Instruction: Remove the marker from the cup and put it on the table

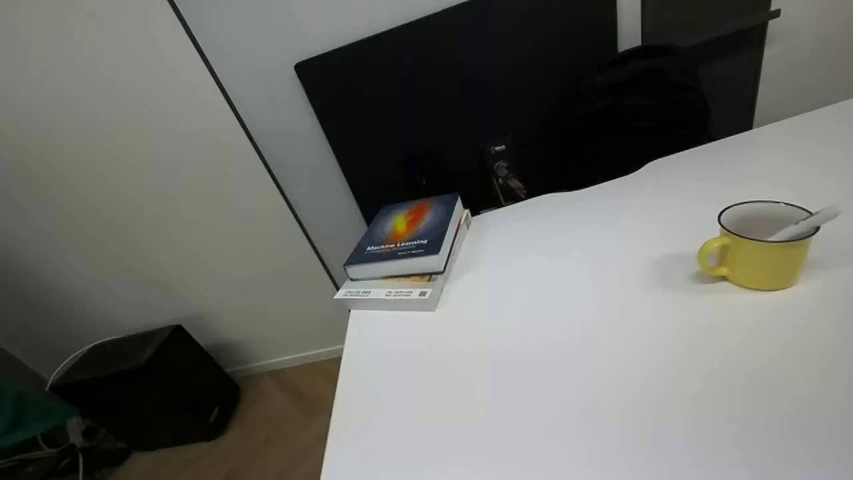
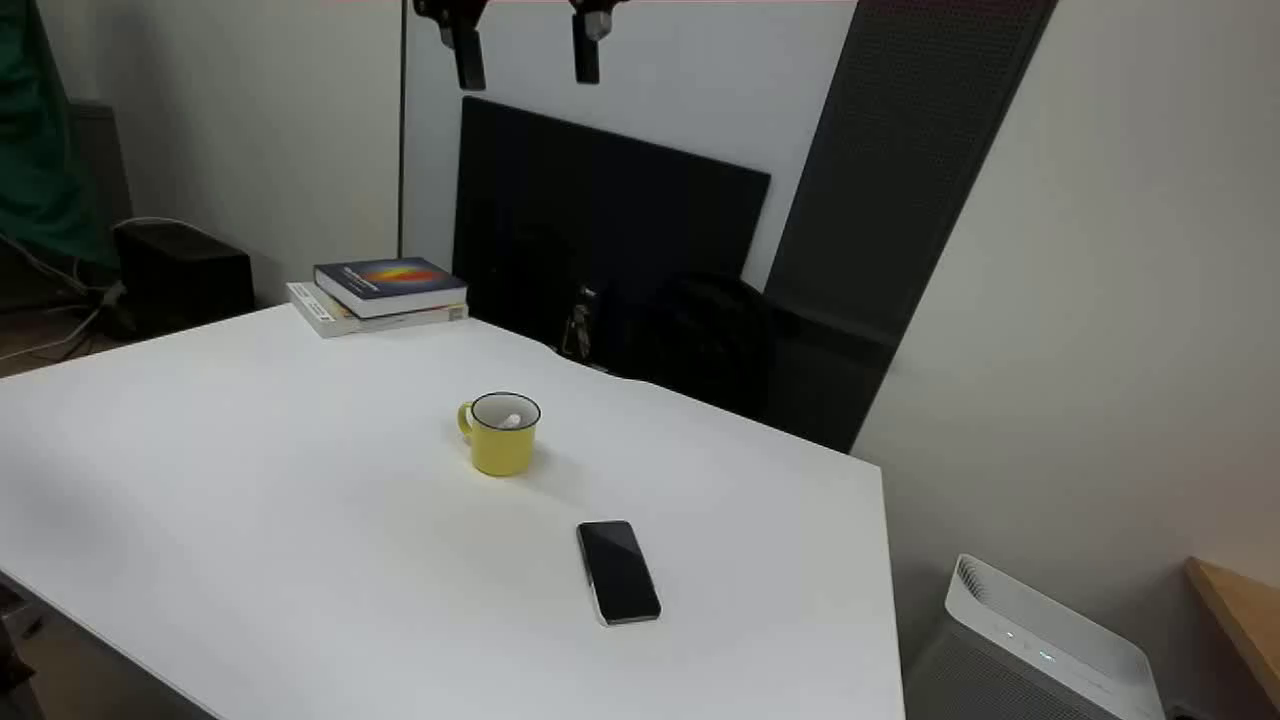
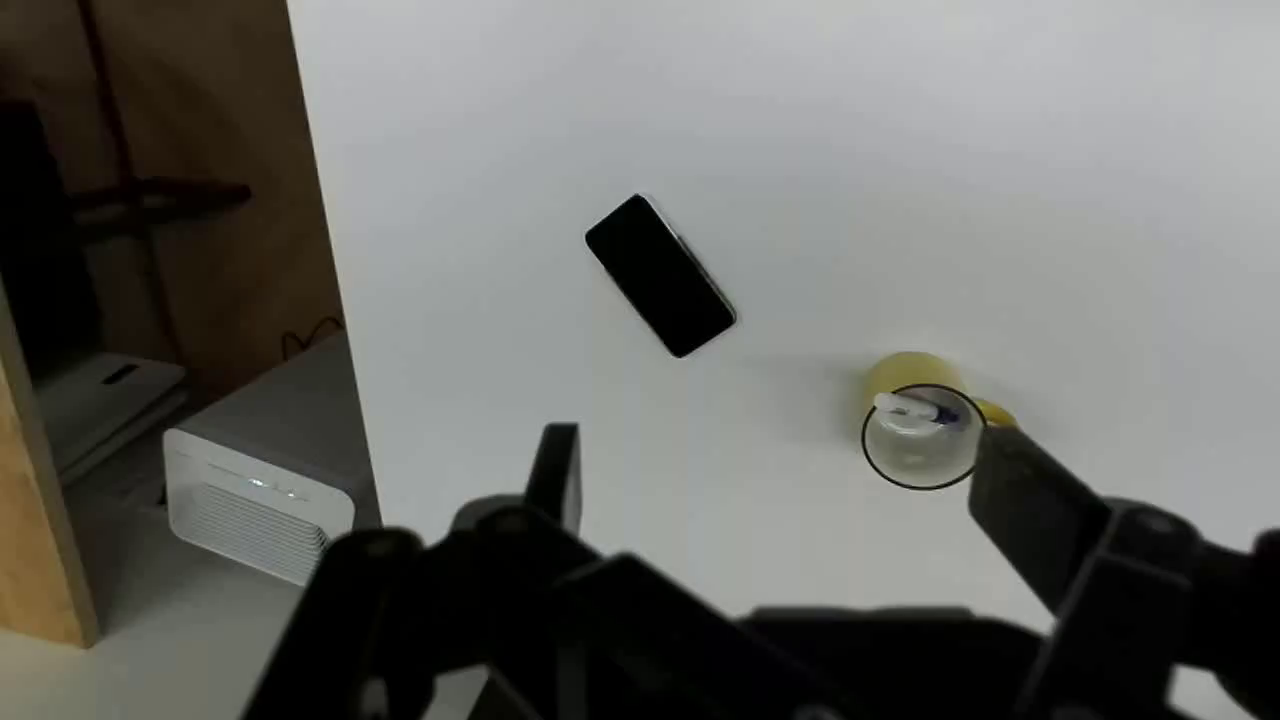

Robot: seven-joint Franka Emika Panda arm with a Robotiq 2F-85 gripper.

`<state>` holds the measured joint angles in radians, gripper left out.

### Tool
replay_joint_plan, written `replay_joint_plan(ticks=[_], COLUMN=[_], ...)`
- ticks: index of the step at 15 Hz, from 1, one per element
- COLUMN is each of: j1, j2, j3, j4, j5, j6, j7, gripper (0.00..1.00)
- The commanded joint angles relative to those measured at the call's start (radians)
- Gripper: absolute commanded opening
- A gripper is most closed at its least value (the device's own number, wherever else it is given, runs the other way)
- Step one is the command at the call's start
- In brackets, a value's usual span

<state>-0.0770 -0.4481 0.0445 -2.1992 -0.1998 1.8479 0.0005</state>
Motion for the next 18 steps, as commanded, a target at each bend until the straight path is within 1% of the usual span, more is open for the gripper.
replay_joint_plan(ticks=[1, 13, 16, 18], j1=[0.019, 0.021, 0.044, 0.067], j2=[0.001, 0.005, 0.077, 0.147], j3=[-0.015, -0.014, -0.017, -0.026], j4=[0.002, 0.000, -0.004, -0.015], j5=[-0.007, -0.007, 0.013, 0.037], j6=[-0.002, 0.004, -0.012, -0.019], j7=[0.006, 0.007, -0.034, -0.103], gripper=[1.00, 1.00, 1.00, 1.00])
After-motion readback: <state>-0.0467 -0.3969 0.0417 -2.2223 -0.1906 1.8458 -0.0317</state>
